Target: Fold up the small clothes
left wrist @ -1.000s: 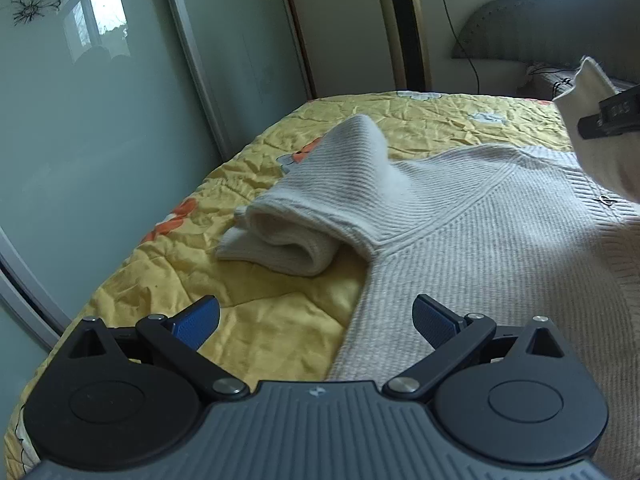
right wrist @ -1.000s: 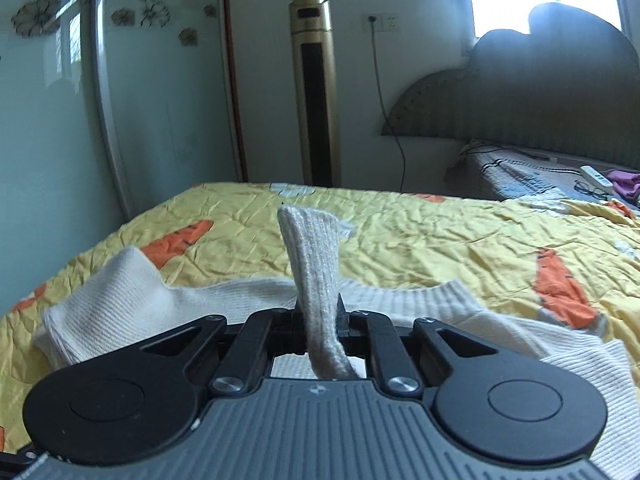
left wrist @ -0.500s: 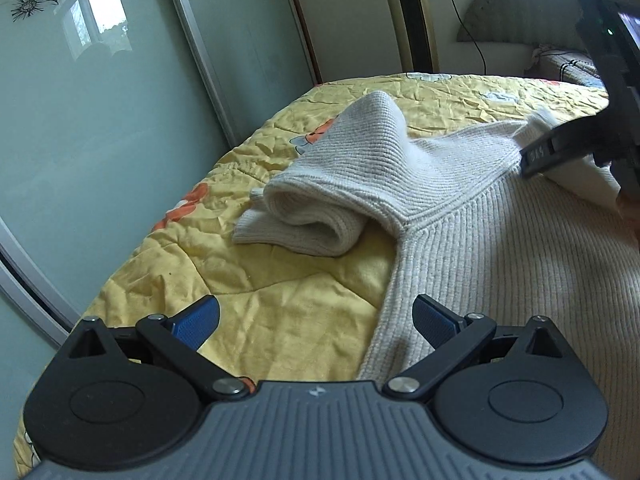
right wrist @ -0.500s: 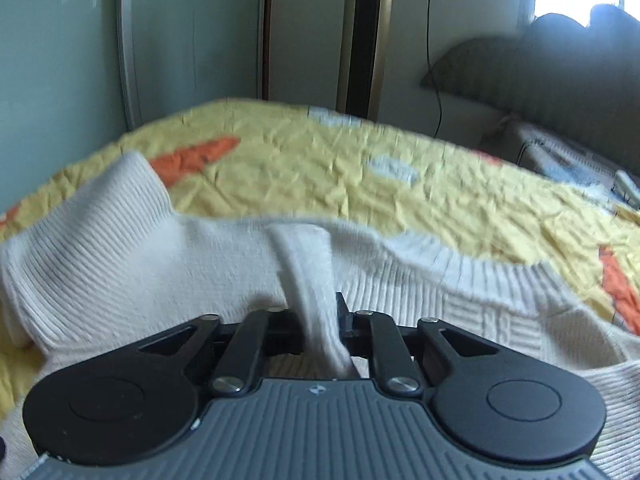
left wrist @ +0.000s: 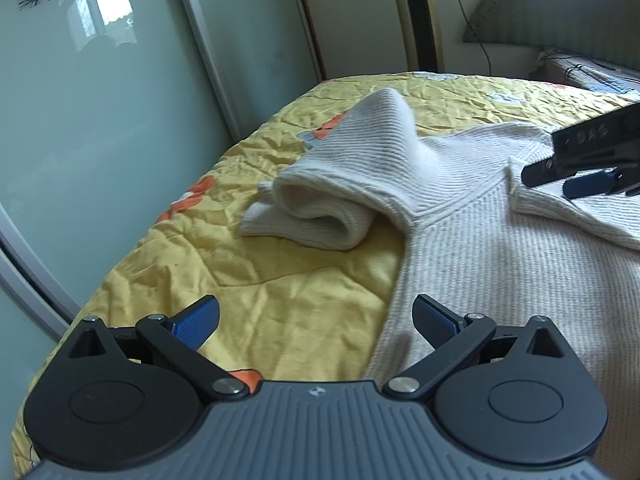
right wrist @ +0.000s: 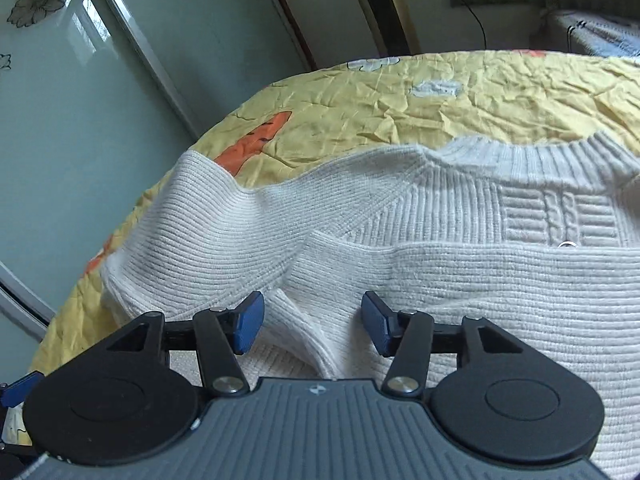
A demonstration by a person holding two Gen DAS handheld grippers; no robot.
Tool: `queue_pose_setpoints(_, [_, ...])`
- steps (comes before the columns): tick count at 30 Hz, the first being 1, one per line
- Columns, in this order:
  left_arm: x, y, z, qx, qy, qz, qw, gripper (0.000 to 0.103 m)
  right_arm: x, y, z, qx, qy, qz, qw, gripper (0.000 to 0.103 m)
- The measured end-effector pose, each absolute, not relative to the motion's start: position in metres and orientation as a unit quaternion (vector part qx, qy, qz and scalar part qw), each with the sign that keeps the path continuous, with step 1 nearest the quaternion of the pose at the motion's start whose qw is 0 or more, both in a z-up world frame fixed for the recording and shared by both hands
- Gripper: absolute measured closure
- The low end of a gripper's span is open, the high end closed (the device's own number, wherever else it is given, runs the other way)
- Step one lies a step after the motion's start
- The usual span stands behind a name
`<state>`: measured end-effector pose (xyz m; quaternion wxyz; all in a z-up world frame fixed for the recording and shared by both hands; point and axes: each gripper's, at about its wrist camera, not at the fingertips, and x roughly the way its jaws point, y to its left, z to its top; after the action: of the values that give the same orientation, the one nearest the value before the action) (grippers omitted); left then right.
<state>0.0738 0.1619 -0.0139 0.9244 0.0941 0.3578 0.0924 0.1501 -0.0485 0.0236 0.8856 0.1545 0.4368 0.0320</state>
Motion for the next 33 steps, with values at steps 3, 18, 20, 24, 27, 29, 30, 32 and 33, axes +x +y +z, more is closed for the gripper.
queue_pose_setpoints(3, [0.076,0.175,-0.015,0.073,0.368,0.103,0.921,0.0,0.15,-0.037,0.031,0.136,0.429,0.048,0.892,0.042])
queue_pose_setpoints(18, [0.093,0.279,-0.01,-0.244,0.378,0.026,0.893,0.0,0.113,0.081,0.036,-0.161,0.349,0.124,0.915,0.044])
queue_pose_setpoints(20, [0.093,0.295,-0.008,-0.296,0.355,0.028,0.886,0.0,0.105,0.099,0.033,-0.213,0.318,0.148,0.912,0.046])
queue_pose_setpoints(24, [0.108,0.32,-0.007,-0.371,0.351,-0.005,0.86,0.0,0.097,0.136,0.026,-0.297,0.275,0.199,0.893,0.055])
queue_pose_setpoints(27, [0.117,0.334,-0.008,-0.417,0.343,-0.023,0.841,0.0,0.106,0.159,0.02,-0.311,0.268,0.234,0.881,0.064])
queue_pose_setpoints(29, [0.122,0.337,-0.007,-0.429,0.339,-0.039,0.836,0.0,0.113,0.173,0.015,-0.315,0.27,0.253,0.874,0.068])
queue_pose_setpoints(30, [0.124,0.339,-0.008,-0.433,0.338,-0.046,0.834,0.0,0.117,0.181,0.011,-0.321,0.272,0.257,0.87,0.07])
queue_pose_setpoints(32, [0.13,0.341,-0.01,-0.443,0.336,-0.057,0.829,0.0,0.126,0.193,0.001,-0.335,0.281,0.261,0.861,0.073])
queue_pose_setpoints(33, [0.133,0.342,-0.013,-0.45,0.338,-0.06,0.825,0.0,0.13,0.198,-0.005,-0.341,0.289,0.259,0.856,0.077])
